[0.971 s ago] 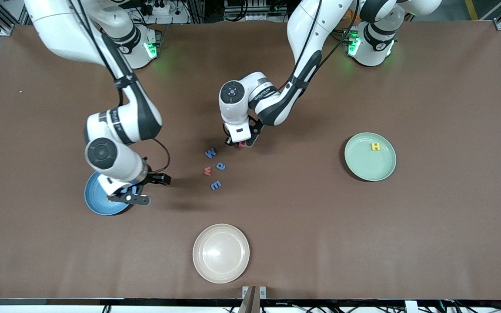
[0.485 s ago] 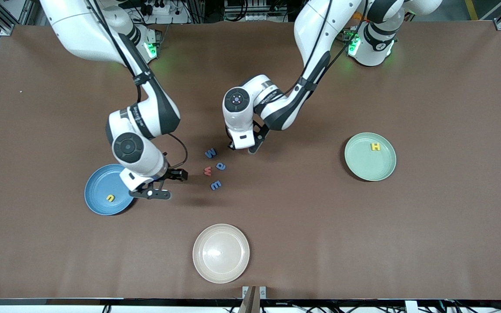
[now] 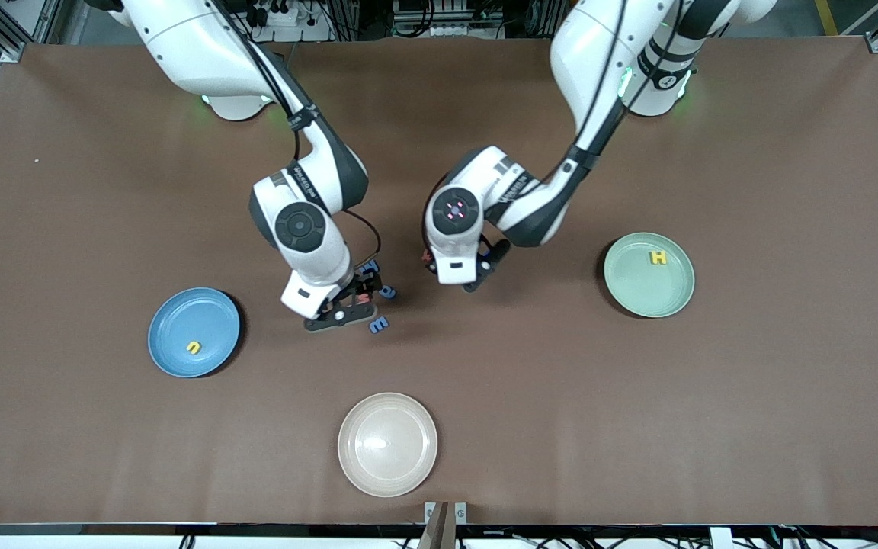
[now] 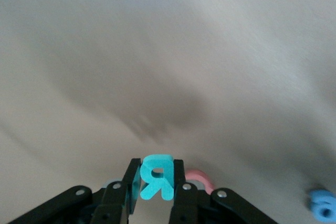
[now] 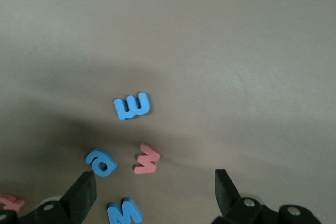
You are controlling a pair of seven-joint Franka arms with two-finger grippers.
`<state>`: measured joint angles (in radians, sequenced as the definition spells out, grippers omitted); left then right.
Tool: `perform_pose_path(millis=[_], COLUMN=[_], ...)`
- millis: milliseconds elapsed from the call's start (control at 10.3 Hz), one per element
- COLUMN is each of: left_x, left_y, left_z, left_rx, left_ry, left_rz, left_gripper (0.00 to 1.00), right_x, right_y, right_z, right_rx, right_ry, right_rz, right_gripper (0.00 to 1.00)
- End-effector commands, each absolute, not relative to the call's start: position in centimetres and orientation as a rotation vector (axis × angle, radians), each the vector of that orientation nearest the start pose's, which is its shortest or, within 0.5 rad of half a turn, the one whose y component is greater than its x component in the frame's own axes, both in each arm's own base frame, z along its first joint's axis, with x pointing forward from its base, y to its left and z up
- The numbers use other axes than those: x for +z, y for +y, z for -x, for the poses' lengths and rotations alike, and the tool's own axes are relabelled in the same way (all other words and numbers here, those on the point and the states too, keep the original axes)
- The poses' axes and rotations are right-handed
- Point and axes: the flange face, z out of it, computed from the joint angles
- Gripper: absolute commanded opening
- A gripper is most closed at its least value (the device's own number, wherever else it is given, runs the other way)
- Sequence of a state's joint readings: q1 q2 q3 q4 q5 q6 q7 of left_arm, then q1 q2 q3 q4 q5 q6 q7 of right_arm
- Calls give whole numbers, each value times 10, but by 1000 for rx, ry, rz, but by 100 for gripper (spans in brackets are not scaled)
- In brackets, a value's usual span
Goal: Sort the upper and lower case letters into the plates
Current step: 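Carry the R to the green plate and release it with the left gripper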
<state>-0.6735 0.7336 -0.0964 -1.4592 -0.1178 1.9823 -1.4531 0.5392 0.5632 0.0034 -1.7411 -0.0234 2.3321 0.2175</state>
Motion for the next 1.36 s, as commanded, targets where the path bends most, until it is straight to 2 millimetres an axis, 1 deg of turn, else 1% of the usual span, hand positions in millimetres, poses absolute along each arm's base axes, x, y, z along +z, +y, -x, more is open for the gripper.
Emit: perform_pose_path(millis=[0, 97, 194, 291, 388, 485, 582, 777, 874, 971, 1068, 1165, 1262], left_x=[242, 246, 239, 235, 233, 230, 227, 226, 225, 218, 216, 217, 209], left_y=[-416, -395, -367, -340, -319, -301, -273, -200, -158, -135, -134, -134, -131], left_z=[-500, -498, -500, -501, -501, -497, -500, -518, -532, -537, -538, -540, -536], left_rx=[473, 491, 519, 523, 509, 479, 472, 534, 569, 600, 598, 569, 548], left_ry=[-901, -812, -771, -693, -621, -529, -420, -184, -101, -42, -33, -22, -18], left_rz=[2836, 2859, 2856, 2864, 2876, 2877, 2868, 2917, 2954, 2972, 2970, 2975, 2987], left_gripper=[22, 22, 20, 20, 20, 20, 20, 20, 20, 20, 20, 20, 20], right_x=[230, 221, 219, 216, 205, 195, 183, 179, 182, 187, 197, 206, 207], right_y=[352, 362, 367, 368, 367, 365, 358, 354, 355, 355, 352, 353, 341], right_z=[-547, -532, -528, -527, -524, -515, -505, -497, -497, -498, -507, -520, -536], right_rx=[-81, -66, -61, -55, -29, -21, -40, -26, -32, -37, -63, -88, -92], right_ry=[-688, -734, -748, -744, -744, -759, -787, -795, -794, -789, -748, -641, -522], right_rz=[3058, 3047, 3044, 3044, 3048, 3047, 3034, 3034, 3032, 3032, 3031, 3029, 3027], right_gripper=[100, 100, 100, 100, 100, 100, 100, 100, 100, 100, 100, 100, 100])
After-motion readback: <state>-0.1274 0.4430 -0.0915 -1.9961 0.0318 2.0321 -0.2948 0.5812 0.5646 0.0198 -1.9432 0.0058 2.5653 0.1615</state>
